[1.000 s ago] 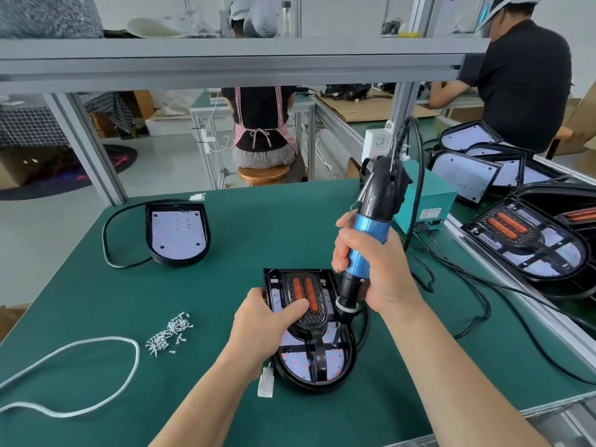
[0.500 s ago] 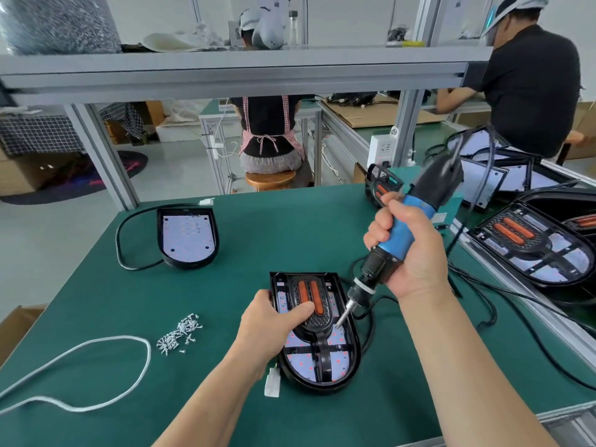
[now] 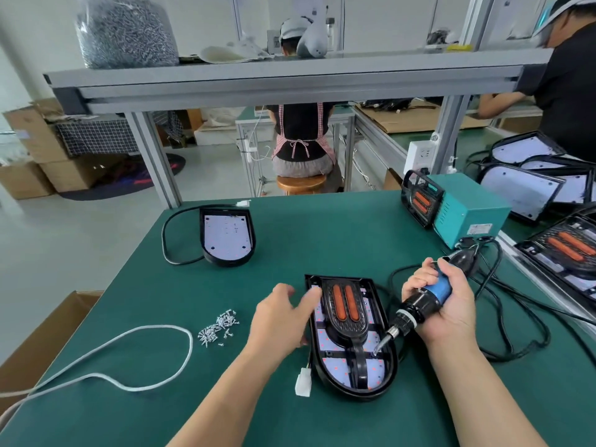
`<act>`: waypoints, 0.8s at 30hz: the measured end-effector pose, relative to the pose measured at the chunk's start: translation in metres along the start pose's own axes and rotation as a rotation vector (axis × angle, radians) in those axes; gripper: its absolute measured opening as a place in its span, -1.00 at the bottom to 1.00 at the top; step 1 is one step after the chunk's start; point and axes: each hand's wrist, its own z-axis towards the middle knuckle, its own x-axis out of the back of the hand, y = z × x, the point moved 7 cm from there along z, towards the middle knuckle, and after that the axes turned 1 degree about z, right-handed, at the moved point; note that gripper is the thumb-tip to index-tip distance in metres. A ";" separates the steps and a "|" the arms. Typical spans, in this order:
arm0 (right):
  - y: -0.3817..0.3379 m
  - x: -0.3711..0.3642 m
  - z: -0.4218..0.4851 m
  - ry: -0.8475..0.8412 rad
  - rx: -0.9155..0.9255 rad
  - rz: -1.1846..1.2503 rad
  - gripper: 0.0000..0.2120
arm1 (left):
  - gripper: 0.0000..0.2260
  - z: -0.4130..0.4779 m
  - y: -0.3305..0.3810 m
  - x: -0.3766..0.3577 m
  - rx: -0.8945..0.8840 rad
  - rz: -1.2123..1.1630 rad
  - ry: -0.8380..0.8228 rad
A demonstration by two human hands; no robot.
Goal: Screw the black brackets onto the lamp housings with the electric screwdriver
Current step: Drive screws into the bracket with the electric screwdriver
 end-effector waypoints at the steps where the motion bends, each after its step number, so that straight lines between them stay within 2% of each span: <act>1: 0.000 0.001 0.000 0.006 0.001 -0.004 -0.91 | -0.68 0.003 -0.003 0.009 -0.012 0.016 0.040; 3: 0.001 0.001 0.001 0.008 0.001 -0.007 -0.89 | -0.93 0.009 -0.010 0.032 -0.029 0.120 0.122; 6: 0.001 0.000 0.000 0.008 0.007 -0.013 -0.89 | -0.86 0.016 -0.026 0.061 -0.015 0.269 0.148; 13: 0.001 0.001 -0.001 0.013 0.011 -0.005 -0.88 | -0.87 0.021 -0.044 0.083 -0.027 0.407 -0.015; 24: 0.000 0.001 -0.003 0.021 0.026 -0.019 -0.88 | -0.78 0.021 -0.049 0.084 -0.061 0.550 0.034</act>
